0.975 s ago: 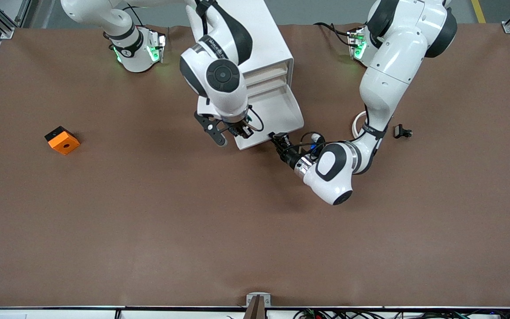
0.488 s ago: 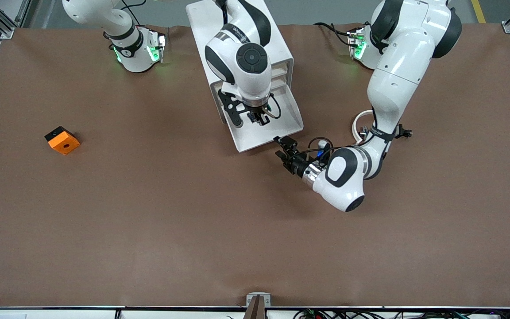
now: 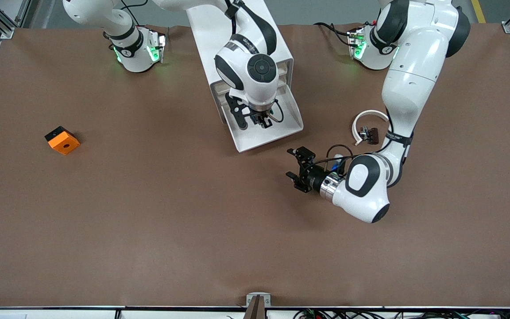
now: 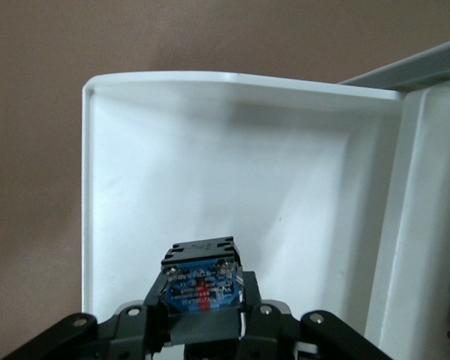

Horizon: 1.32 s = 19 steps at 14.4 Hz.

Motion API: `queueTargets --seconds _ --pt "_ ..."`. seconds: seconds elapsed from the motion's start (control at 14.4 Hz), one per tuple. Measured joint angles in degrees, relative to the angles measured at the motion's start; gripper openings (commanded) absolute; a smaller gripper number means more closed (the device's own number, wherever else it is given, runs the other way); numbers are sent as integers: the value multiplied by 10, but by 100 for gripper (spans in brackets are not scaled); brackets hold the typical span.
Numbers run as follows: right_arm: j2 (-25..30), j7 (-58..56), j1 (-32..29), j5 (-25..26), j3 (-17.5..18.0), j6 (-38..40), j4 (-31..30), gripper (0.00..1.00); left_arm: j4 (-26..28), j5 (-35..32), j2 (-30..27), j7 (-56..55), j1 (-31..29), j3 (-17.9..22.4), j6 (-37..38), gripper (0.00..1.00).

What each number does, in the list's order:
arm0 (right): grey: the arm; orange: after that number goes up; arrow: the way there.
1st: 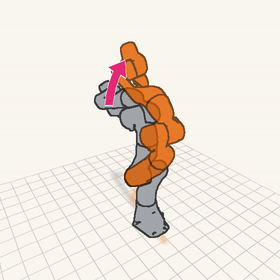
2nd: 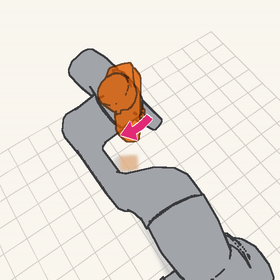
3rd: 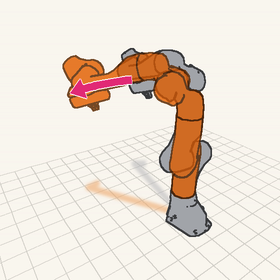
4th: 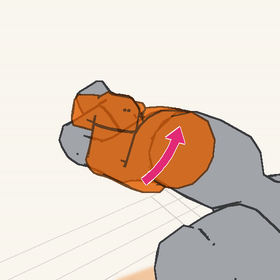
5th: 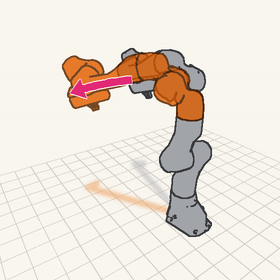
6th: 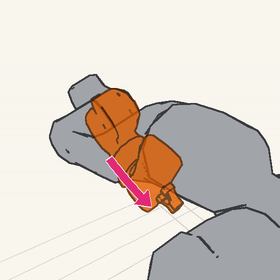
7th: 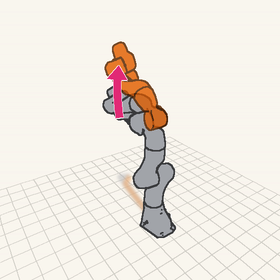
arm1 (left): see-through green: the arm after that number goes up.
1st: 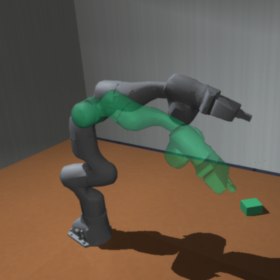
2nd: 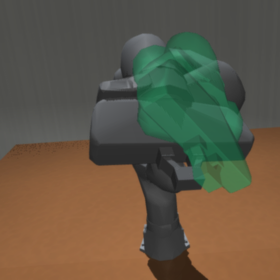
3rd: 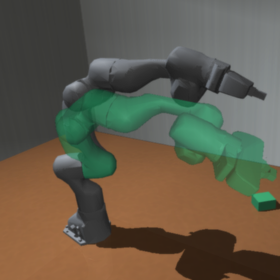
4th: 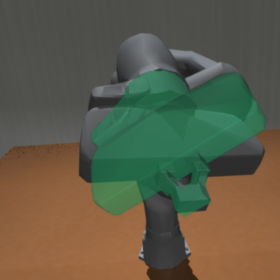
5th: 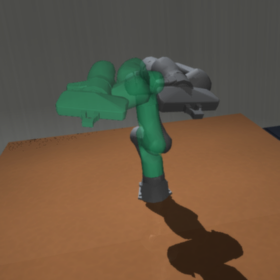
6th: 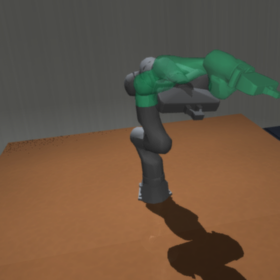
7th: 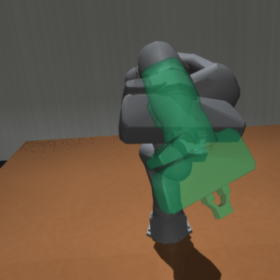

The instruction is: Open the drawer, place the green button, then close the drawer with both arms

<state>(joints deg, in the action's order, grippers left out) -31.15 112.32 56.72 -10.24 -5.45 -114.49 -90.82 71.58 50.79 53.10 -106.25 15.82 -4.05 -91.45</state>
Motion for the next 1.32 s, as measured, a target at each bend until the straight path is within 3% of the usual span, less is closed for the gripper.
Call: queueTargets --seconds 0.42,0.56,0.63,0.77,1.11,1.32 --pt "-27 0 3 0 0 -33 0 15 -12 -7 -43 155 -10 37 0 100" --pt "-37 0 6 -1 1 -47 0 20 -13 -70 -70 218 -11 41 0 100" --pt "-41 0 7 -1 1 -51 0 35 -13 -107 -82 246 -11 41 0 100" --pt "-43 0 9 -1 1 -52 0 100 -12 -163 -95 313 -10 41 0 100" --pt "-41 0 13 -1 1 -52 8 100 1 -310 -112 456 -6 19 -35 100" --pt "-30 0 13 -1 0 -52 19 100 80 -373 -142 478 23 1 -136 100"
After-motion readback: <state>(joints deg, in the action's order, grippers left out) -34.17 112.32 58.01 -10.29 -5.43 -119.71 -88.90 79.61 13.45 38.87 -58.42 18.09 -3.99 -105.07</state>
